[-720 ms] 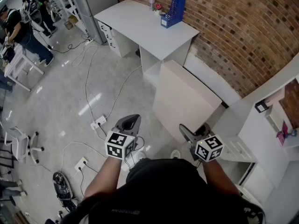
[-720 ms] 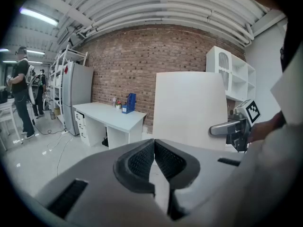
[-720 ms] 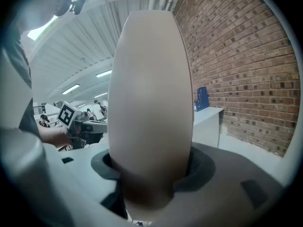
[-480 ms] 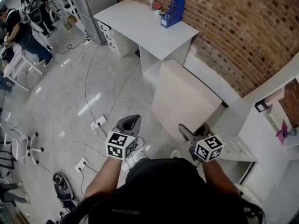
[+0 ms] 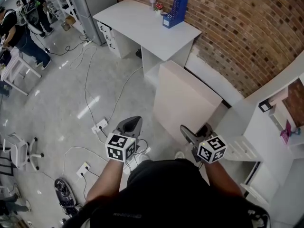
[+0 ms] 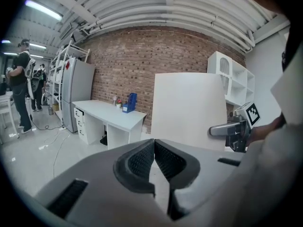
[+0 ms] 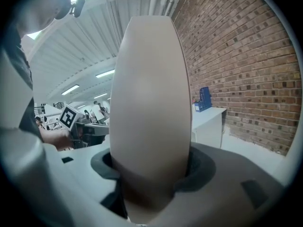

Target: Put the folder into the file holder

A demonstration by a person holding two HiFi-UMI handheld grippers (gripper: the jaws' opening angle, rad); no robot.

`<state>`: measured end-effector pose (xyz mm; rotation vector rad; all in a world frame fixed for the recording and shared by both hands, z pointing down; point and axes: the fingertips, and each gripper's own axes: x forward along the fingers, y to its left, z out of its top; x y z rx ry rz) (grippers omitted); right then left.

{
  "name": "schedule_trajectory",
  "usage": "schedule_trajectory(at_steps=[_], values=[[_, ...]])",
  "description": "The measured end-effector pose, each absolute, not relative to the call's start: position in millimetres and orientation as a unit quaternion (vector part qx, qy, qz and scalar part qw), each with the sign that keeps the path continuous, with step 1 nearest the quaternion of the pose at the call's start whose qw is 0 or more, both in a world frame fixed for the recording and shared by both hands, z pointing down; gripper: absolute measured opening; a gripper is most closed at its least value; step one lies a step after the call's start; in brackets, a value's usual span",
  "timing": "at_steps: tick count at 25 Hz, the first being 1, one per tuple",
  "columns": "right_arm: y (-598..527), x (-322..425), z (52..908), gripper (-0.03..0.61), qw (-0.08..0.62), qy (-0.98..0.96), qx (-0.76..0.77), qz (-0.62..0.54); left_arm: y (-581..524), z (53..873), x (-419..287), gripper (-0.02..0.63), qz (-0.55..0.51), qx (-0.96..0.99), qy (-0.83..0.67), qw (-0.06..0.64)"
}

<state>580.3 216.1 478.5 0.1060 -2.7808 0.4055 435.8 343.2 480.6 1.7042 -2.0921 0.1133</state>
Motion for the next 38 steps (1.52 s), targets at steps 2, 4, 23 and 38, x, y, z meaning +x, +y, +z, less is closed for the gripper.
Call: schedule_trajectory(at_steps=[2,4,23,38], values=[[222,574,479,0.287,0.169,-0.974,0.04,0.142,351,483,428,0.005,0.022,0.618,-0.751,0.233],[230,566,481,0.287,0.17,-0.973,0.046,0.151,363,487,418,0.005,0.009,0.617,-0.747,0.245],[278,483,517,0.287,0.21,-0.96,0.045,0.178,416,514,339,0.005,0.026,0.603,-0.753,0.263],[166,320,482,0.288,0.165,-0.974,-0.003,0.153,314,492,217,0.005,0.047,0.581,-0.773,0.249]])
